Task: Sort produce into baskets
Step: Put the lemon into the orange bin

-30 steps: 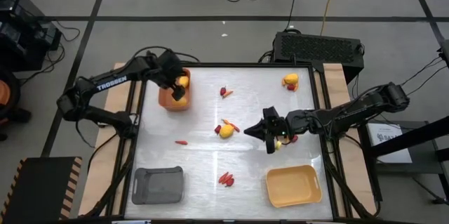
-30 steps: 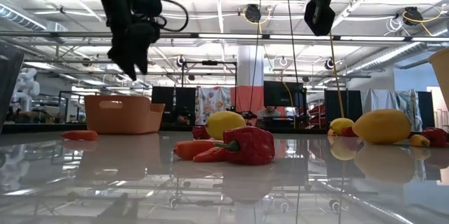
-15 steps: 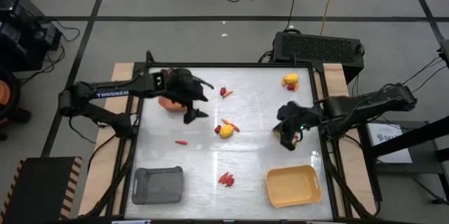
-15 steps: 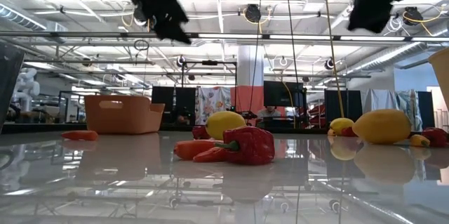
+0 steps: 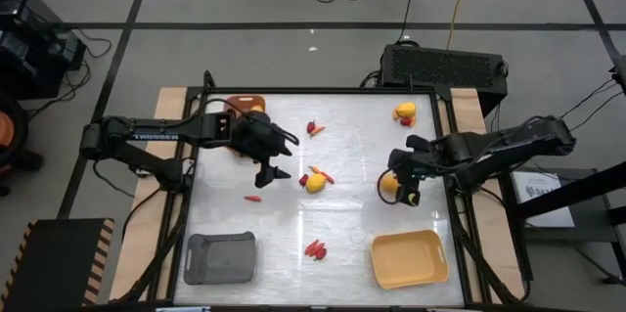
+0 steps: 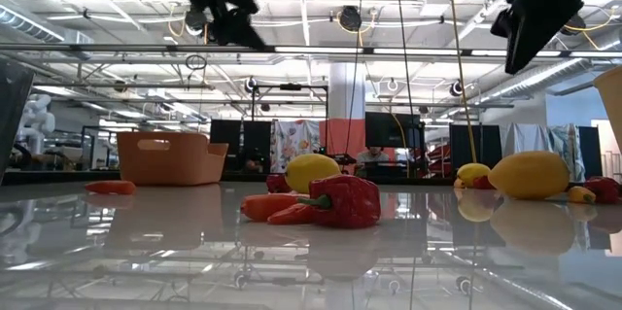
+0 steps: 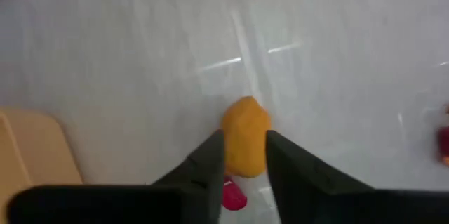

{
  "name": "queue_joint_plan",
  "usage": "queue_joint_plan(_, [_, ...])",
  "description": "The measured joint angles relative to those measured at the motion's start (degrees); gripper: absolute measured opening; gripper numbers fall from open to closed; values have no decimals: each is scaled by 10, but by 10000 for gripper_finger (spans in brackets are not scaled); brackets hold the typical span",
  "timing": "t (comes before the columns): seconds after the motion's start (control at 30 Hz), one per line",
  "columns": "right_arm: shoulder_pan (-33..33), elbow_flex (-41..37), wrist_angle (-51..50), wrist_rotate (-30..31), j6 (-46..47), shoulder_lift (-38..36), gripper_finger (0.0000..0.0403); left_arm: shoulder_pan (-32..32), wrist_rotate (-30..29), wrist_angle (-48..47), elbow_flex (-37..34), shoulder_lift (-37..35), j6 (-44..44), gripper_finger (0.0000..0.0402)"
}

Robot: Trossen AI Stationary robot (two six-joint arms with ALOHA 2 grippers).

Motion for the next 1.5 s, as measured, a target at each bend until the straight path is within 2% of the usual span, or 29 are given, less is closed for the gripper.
queue_joint_plan(0.13, [-2,0,-11,-3,4,40,181,0,0,-52,0,0,-3,352])
queue_joint_plan(0.33, [-24,0,-18,-44,6,97,276,0,-4,-95,0,0,-30,352])
queue_joint_plan(0.57, [-60,0,-19,-44,-31,156,336,0,-5,-187,-2,-13,-30,352])
queue_joint_plan(0.7, [-79,0,-17,-45,-57,184,351,-1,-7,-228,-22,-73,-44,352])
queue_joint_plan(0.8, [-92,0,-13,-45,-74,200,354,1,-31,-237,-40,-138,-65,352])
queue_joint_plan(0.97, [-115,-10,10,-62,-92,213,354,1,-109,-213,-89,-248,-135,352])
queue_joint_plan(1.1, [-128,-43,28,-89,-91,213,354,1,-117,-193,-123,-305,-181,352])
queue_joint_plan(1.27, [-130,-85,62,-91,-78,213,354,1,-124,-182,-150,-332,-211,352])
queue_joint_plan(1.5, [-130,-134,132,-91,-74,213,354,1,-133,-164,-154,-328,-226,352])
